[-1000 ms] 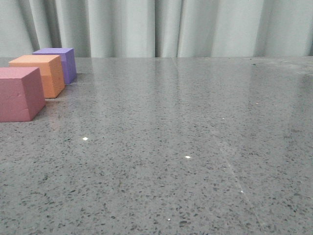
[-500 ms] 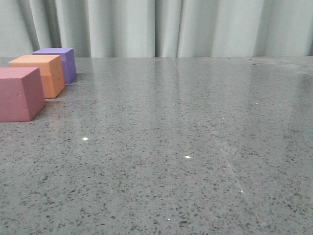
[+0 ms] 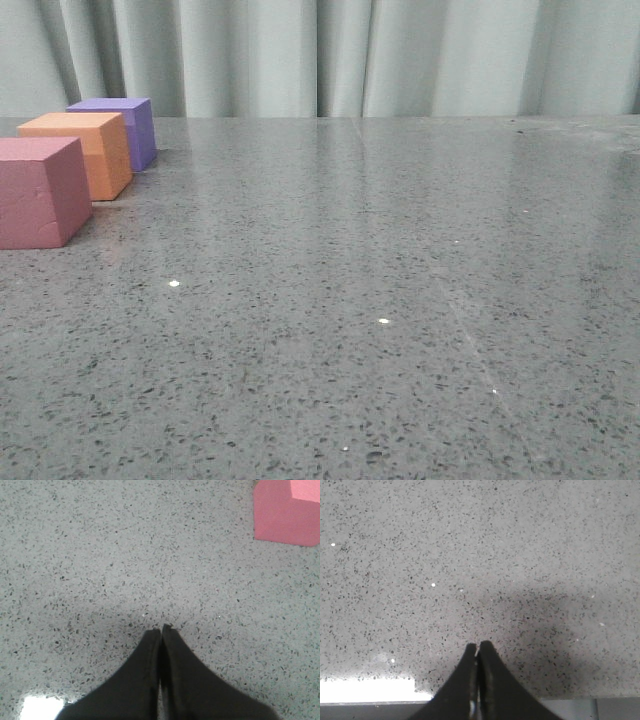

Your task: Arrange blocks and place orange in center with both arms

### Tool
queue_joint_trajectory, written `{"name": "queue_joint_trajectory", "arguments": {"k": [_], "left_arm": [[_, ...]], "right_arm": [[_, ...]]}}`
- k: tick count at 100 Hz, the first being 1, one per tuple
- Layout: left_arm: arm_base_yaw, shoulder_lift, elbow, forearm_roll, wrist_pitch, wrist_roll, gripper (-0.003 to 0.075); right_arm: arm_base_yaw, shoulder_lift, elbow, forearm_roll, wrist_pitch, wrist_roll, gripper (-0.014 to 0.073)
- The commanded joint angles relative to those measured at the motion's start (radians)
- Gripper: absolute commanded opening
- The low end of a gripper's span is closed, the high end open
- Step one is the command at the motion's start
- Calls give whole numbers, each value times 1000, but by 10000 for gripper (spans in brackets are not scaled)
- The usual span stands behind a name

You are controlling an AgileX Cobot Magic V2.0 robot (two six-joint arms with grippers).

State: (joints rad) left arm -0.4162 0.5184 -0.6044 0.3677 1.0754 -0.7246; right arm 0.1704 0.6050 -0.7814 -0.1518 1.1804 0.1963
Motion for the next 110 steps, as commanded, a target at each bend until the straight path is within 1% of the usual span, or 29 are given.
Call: {"name": "queue_joint_trajectory", "arguments": {"k": [1,20,30,37,43,48,51,56,62,72,79,87,110], "left_arm": [[1,5,-27,15,-46,-6,-19],[1,5,-27,25,-55,-6,-19],[1,-2,-16,43,-159,5,-19],[13,-16,15,38,-301,63,-19],[41,-37,59,24,-457,144,-19],[76,-57,108,-18,-591,243,-19],[96,-68,127,-47,-635,297,-19],[133,-90,174,-99,-746,380,-19],[174,-121,237,-152,-838,461,-19],[217,-189,334,-198,-973,544,-19],[240,-236,402,-239,-1038,599,-19],[254,-296,479,-256,-1083,622,-19],[258,-481,616,-257,-1095,622,-19]], "right_arm": [[-3,3,-22,-12,-43,-9,-67],[-3,3,-22,-12,-43,-9,-67],[-3,3,-22,-12,-43,-9,-67],[-3,3,-22,-12,-43,-9,-67],[-3,3,-22,-12,-43,-9,-67],[-3,3,-22,-12,-43,-9,-67],[-3,3,-22,-12,-43,-9,-67],[-3,3,-22,-12,-43,-9,-67],[-3,3,-22,-12,-43,-9,-67],[-3,3,-22,-12,-43,-9,-67],[-3,3,-22,-12,-43,-9,-67],[-3,3,-22,-12,-43,-9,-67],[-3,3,-22,-12,-43,-9,-67]]}}
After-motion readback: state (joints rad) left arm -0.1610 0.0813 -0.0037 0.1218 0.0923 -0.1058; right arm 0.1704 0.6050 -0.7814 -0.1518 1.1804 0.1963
